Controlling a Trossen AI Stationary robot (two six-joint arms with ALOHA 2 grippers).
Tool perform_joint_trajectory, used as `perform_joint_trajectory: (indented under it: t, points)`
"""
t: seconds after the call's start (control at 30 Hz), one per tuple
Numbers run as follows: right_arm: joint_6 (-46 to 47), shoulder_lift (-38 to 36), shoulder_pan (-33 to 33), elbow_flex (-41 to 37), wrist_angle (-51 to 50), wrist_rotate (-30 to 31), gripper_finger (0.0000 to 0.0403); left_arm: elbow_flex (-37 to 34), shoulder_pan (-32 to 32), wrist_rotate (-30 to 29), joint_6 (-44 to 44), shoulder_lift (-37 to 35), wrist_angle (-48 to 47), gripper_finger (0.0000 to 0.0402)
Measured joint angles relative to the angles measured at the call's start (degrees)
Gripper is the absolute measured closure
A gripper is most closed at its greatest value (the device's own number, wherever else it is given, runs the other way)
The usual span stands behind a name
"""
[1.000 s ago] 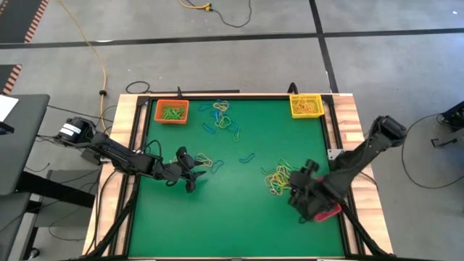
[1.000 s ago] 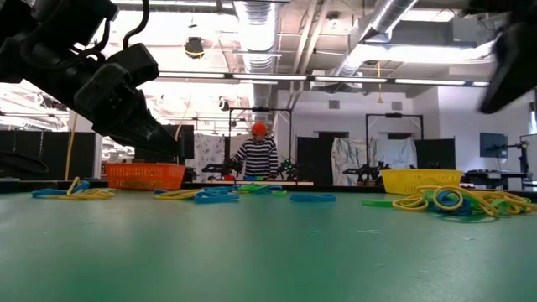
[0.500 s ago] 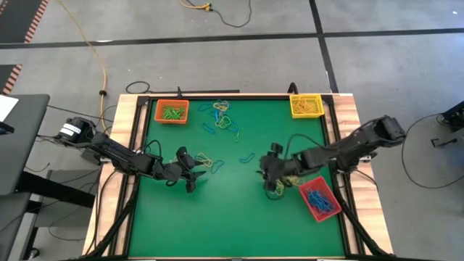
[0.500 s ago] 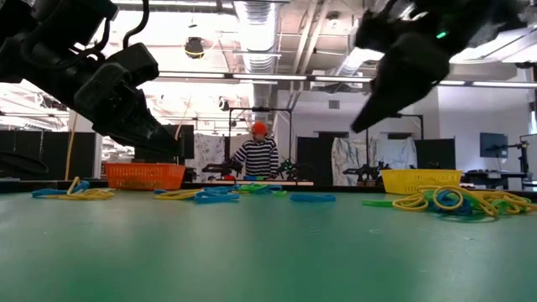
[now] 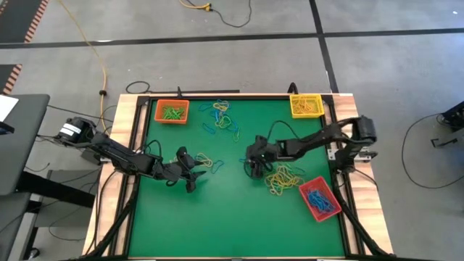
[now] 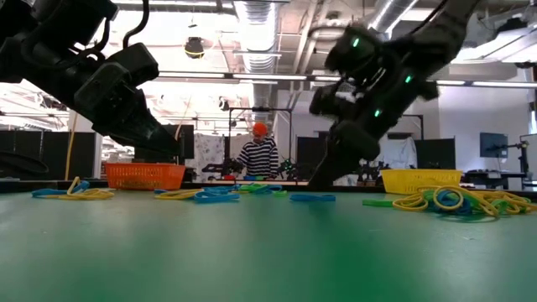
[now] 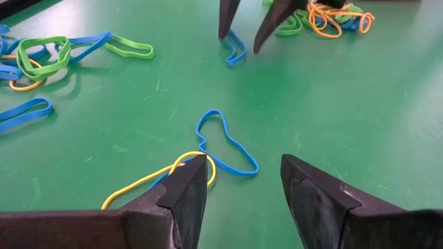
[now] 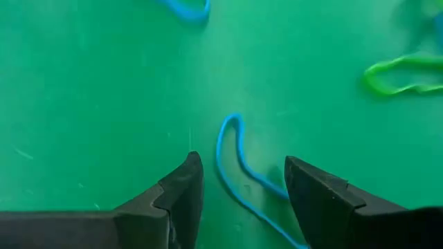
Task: Sort rubber bands into baskets
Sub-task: Put the blue rubber band into the red bin
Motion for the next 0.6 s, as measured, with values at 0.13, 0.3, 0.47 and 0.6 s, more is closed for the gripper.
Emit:
perform_joint_trajectory:
  t: [0.13,0.3,0.47,0.6]
  points:
    - [0.02,3.32,-1.41,0.05,3.64,-4.03,0.0179,0.0,0.0,-0.14,0.11,0.0,0.01,0.0228]
    - [-0.22,4.77,-0.86,0.7,4.54,-3.88,0.0229,-0.02,0.0,-0.27,0.11,0.0,-0.17,0.0228]
    - [-1.42,3.75,-0.39,0.67,3.54,-3.84,0.0357,-0.02,0.01,-0.27,0.13,0.0,-0.15,0.0228]
    - [-1.95,2.44,0.11,0.57,2.2,-4.4,0.0385,-0.02,0.0,-0.27,0.13,0.0,-0.15,0.0228]
